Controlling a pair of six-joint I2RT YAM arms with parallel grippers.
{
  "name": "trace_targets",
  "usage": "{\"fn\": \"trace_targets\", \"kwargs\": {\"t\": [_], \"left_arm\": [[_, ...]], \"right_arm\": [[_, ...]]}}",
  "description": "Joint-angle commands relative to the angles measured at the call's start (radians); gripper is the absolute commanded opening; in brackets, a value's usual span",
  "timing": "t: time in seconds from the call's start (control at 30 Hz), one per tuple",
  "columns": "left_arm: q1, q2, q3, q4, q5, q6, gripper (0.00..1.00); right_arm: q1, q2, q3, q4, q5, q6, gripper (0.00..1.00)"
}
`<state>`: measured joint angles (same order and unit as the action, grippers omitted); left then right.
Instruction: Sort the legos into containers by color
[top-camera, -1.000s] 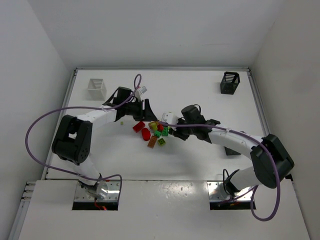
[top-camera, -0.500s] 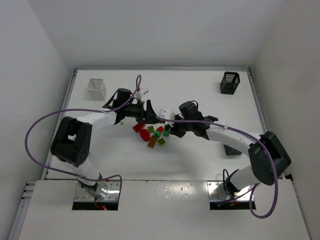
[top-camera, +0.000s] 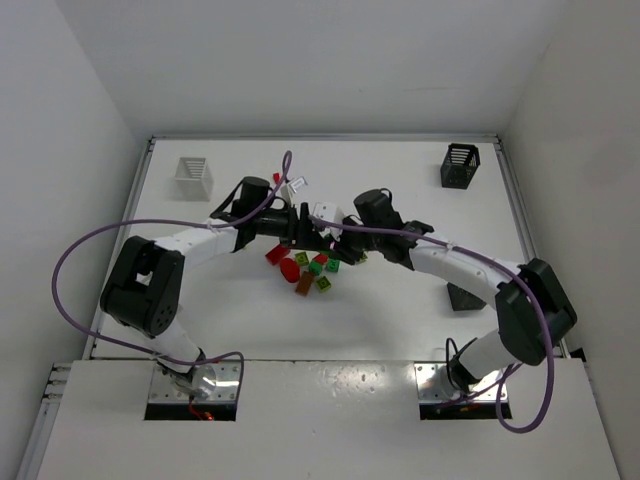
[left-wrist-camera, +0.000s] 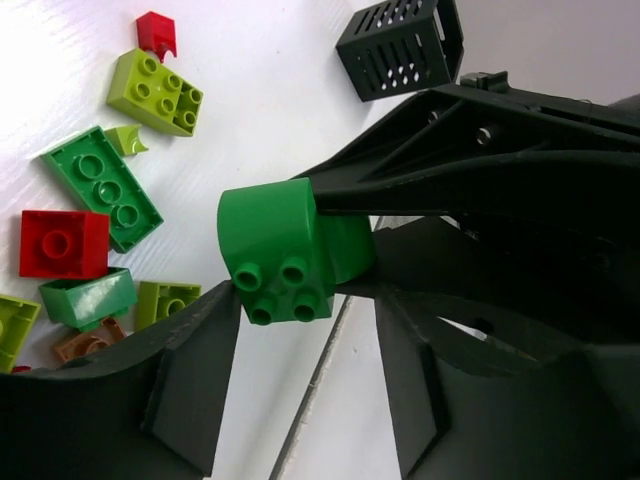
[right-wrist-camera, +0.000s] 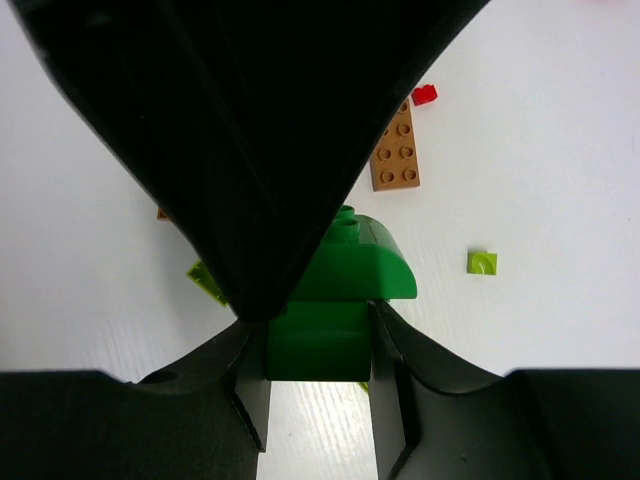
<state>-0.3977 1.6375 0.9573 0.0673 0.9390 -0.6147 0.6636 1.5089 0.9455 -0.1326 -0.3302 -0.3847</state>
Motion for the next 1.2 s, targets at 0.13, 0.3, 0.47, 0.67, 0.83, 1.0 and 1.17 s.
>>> {"fn": "trace_targets", "kwargs": {"t": [0.13,0.3,0.47,0.67,0.83,1.0,1.17], "left_arm": [[-0.007,-0.065,0.006,0.017,0.006,0.02,0.42],[-0.007,-0.085,0.006,0.017,0.006,0.038,0.31],[0.033,-0.117,0.061,-0.098,-0.094,0.133,0.17],[0.033,-0.172,0.086,-0.218,-0.158,0.266,0.15],[-0.009,-0.202,0.095,-0.265,-0.183,0.342,0.15],[-0.053,-0.171,0.136,-0.277,-0.193,0.372,0.15],[-0.075,-0.093,0.231,-0.299,-0.17,0.4,0.15]], "right_arm": [[0.008,-0.022,0.03,0.036,-0.049,0.032,0.0],[0.008,-0.065,-0.031,0.024,-0.038,0.01,0.0],[-0.012,-0.119,-0.108,-0.016,0.017,0.01,0.0],[-0.073,-0.248,-0.192,-0.11,0.164,0.113,0.0],[-0.128,-0.435,-0.191,-0.313,0.376,0.167,0.0],[-0.197,-0.535,-0.131,-0.53,0.555,0.158,0.0],[-0.274,-0.579,-0.056,-0.731,0.625,0.139,0.0]]}}
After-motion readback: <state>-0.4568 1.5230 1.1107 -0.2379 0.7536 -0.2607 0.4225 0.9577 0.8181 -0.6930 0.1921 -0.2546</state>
